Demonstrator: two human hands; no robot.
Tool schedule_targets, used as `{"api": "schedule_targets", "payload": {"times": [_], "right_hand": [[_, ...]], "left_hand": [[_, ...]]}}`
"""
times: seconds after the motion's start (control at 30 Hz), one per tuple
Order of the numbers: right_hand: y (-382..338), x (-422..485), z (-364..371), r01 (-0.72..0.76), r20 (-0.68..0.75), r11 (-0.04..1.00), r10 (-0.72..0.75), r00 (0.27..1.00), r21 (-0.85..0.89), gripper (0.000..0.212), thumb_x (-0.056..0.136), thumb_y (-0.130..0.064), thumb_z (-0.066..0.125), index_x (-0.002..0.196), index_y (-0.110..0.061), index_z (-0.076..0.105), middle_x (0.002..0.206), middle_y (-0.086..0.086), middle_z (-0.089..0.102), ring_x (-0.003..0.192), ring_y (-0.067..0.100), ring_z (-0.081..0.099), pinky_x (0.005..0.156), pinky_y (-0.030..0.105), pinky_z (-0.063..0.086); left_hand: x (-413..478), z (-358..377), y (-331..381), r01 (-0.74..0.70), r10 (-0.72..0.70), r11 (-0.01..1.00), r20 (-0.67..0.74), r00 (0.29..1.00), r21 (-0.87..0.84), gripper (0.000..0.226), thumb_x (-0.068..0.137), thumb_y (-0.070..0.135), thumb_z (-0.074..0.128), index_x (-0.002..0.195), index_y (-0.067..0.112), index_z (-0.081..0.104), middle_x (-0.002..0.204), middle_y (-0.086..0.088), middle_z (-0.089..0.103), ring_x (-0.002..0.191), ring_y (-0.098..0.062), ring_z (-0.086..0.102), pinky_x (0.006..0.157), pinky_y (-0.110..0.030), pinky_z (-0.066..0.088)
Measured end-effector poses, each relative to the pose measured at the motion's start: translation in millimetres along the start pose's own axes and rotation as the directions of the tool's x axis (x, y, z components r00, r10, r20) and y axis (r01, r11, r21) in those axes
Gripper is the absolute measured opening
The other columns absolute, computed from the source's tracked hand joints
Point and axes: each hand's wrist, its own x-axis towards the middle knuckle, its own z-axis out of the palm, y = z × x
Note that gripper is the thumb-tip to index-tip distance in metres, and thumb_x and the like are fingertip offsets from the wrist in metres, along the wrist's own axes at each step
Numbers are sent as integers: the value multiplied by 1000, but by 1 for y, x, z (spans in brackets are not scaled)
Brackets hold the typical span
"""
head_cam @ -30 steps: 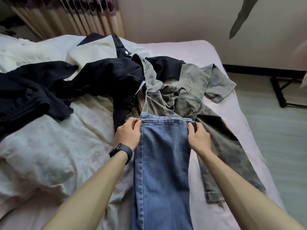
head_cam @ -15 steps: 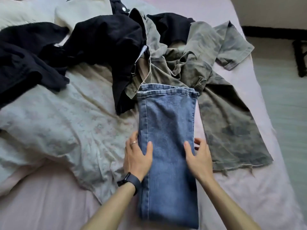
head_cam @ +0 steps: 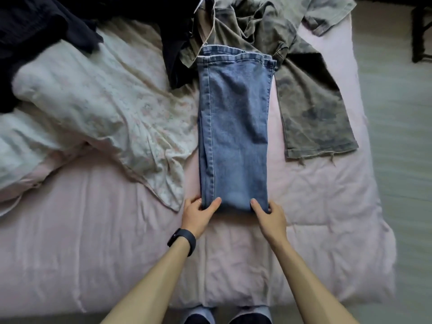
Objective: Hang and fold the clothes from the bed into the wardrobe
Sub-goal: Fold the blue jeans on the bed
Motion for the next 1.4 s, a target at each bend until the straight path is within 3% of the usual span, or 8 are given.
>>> {"api": "schedule_targets", "payload": {"times": [0.23, 0.4, 0.63, 0.77, 0.87, 1.03, 1.2, 1.4], "right_hand": [[24, -32, -20, 13, -1, 999, -13, 1000, -42, 47, 97, -46, 57, 66, -12, 47, 57, -3, 65, 64, 16, 67, 64, 39, 50], [65, -97, -30, 77, -109, 984, -95, 989, -160, 53, 95, -49, 56, 59, -16, 35, 52, 0, 44, 56, 20, 46, 58, 39, 37], [133, -143, -34, -39, -25, 945, 33, 999, -325, 46, 96, -53, 51, 70, -15, 51, 68, 0, 54, 71, 31, 55, 62, 38, 39], [134, -142, -30, 81, -126, 885, -155, 980, -459, 47, 94, -46, 58, 121, -7, 55, 131, 17, 52, 114, 42, 51, 94, 48, 42], [122, -132, -18, 420, -146, 744, -562, 815, -521, 51, 95, -27, 61, 140, -5, 51, 152, 21, 40, 135, 42, 40, 109, 51, 35], [134, -75, 10, 650, 360, 283, -647, 673, -705, 62, 104, -43, 26, 161, -19, 17, 169, 3, 4, 156, 21, 2, 123, 54, 13], [145, -40, -1, 409, 142, 346, -592, 793, -844, 71, 101, -48, 27, 160, -12, 14, 169, 7, 1, 156, 23, 0, 122, 58, 2], [54, -3, 25, 544, 181, 261, -756, 629, -797, 66, 102, -41, 36, 161, -18, 16, 169, 9, 4, 156, 25, 4, 122, 59, 7]], "left_hand": [[-36, -13, -21, 111, -107, 993, 68, 992, -46, 50, 73, 70, 68, 70, 21, 75, 73, 5, 74, 77, -19, 69, 72, -33, 56], [-107, 2, -50, 150, -138, 985, -138, 981, 85, 62, 85, 65, 60, 50, 14, 49, 47, 8, 54, 54, -16, 55, 47, -27, 32], [-166, 40, -100, 238, -226, 935, -73, 971, 262, 49, 96, 58, 49, 79, 13, 57, 81, -4, 61, 77, -23, 59, 68, -36, 47], [-177, 57, -112, -14, 182, 849, -268, 946, 528, 50, 96, 47, 54, 128, 9, 51, 144, -13, 42, 134, -33, 39, 109, -45, 35], [-168, 74, -107, -350, 534, 638, -67, 843, 686, 68, 97, 44, 48, 156, 16, 27, 166, -5, 16, 153, -23, 11, 122, -46, 10], [-91, 81, -106, -423, 458, 352, 240, 856, 835, 65, 104, 49, 22, 155, 36, -15, 163, 11, -23, 146, -9, -29, 115, -44, -23], [-37, 31, -107, -435, 510, 130, 316, 800, 891, 63, 104, 51, 16, 153, 37, -20, 162, 11, -24, 147, -9, -24, 113, -51, -24], [5, 26, -18, -484, 646, 199, 257, 718, 852, 67, 99, 51, 22, 159, 30, 4, 166, 4, -6, 153, -16, -7, 118, -50, -13]]}}
